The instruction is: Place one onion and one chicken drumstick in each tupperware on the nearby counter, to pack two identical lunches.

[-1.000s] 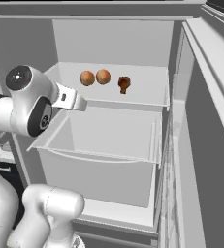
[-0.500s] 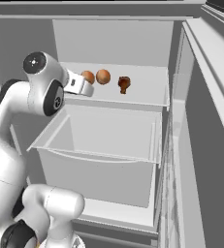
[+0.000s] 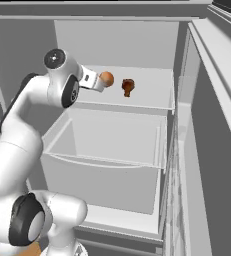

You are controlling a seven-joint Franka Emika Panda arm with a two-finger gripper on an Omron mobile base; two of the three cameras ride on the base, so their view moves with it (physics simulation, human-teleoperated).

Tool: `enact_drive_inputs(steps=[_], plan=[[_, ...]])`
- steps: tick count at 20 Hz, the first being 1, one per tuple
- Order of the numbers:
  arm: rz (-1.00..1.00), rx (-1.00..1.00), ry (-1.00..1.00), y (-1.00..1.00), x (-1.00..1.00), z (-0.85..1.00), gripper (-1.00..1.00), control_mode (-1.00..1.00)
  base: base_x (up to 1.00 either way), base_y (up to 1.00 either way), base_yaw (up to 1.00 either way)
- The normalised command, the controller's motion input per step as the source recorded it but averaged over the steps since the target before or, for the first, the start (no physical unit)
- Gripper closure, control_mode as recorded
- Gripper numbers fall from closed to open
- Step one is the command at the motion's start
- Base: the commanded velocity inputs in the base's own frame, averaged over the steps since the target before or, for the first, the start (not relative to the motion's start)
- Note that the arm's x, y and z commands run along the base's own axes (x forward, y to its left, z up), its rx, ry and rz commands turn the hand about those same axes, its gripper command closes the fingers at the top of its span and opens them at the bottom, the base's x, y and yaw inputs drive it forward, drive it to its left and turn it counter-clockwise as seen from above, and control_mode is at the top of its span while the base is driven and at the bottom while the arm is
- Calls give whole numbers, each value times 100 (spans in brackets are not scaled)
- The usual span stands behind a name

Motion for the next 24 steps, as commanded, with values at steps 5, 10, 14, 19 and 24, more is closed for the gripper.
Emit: enact_drive_inputs(steps=[5,10,14,19,24], plan=[[-1,1,0,-19,71,-2,-100,-100,0,0,0],[-1,0,1,-1,60,-21,-100,-100,0,0,0],[-9,0,13,0,-28,-81,100,-100,0,0,0],[-8,0,7,0,-16,-69,100,-100,0,0,0],[-1,0,-3,0,-6,-19,100,-100,0,0,0]])
